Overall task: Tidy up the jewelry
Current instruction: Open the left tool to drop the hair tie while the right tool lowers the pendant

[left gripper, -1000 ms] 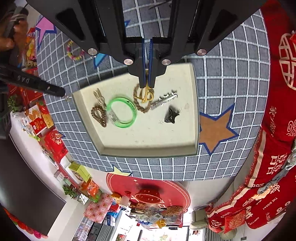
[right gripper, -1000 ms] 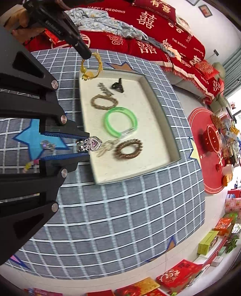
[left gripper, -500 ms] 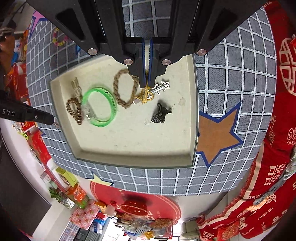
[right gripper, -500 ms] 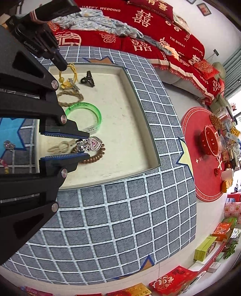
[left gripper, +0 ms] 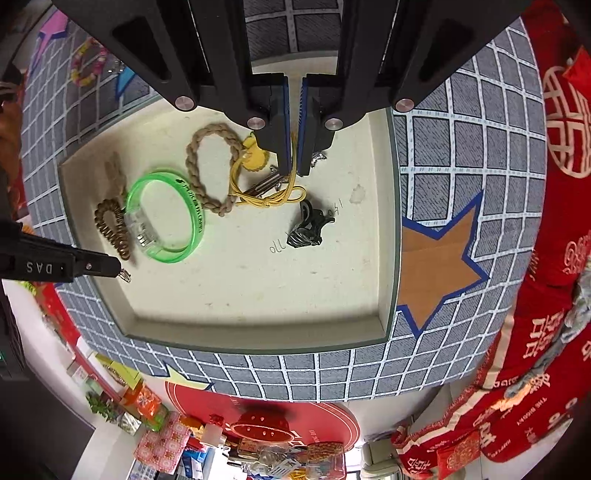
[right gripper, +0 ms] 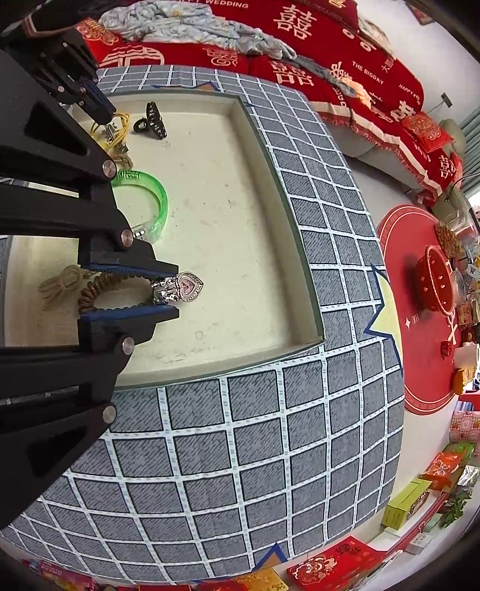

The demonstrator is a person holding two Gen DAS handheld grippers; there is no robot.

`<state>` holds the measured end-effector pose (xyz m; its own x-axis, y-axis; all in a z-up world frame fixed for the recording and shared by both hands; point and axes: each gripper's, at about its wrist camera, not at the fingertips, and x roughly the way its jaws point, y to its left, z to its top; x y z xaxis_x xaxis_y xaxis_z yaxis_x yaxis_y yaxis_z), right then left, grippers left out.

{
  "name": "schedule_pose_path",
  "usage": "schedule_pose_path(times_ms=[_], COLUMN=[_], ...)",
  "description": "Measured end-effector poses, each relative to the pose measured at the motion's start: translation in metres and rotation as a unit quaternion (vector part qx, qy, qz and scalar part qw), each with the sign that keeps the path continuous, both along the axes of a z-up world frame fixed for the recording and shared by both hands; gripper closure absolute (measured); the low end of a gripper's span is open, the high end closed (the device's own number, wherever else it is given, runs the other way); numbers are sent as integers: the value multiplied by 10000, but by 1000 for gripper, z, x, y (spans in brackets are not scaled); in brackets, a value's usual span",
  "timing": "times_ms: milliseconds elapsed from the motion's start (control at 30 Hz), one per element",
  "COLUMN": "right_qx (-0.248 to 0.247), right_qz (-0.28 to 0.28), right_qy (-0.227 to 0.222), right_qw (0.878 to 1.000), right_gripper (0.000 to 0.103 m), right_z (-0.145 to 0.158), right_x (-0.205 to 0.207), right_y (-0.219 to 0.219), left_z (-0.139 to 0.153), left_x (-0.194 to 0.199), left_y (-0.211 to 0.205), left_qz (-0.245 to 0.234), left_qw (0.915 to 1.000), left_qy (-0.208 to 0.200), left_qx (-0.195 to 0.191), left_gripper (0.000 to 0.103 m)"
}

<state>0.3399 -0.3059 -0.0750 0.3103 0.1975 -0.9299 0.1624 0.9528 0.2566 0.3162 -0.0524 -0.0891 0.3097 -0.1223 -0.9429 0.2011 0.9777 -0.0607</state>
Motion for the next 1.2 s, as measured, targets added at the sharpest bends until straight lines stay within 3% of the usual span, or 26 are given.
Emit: schedule_pose_path(times_ms=[267, 400, 467, 533, 567, 1200], right_qx=[36, 145, 182, 244, 280, 693], right_qz=[-15, 10, 24, 25, 23, -248], right_qy=[85, 163, 204, 181, 147, -80], right_qw=[10000, 9998, 9996, 9995, 9995, 9973], right_gripper=[85, 84, 78, 62, 60, 57], right_z=[-12, -15, -16, -14, -13, 21], right_x=[4, 4, 4, 2, 1, -50], right_y=[-1, -2, -2, -3, -2, 5], left_z=[-2, 2, 4, 5, 5, 19], left_x=[-2, -4, -6, -6, -6, -14], left_y=[-11, -10, -11, -11, -11, -9], left_qz=[-130, -95, -105, -118, -120, -253], left_qw=[9988, 9989, 9985, 9985, 9985, 9981], left_qy=[-154, -231, -291, -288, -278, -357], left_qx=[445, 395, 450, 456, 449, 427], left_gripper=[87, 87, 87, 87, 87, 87])
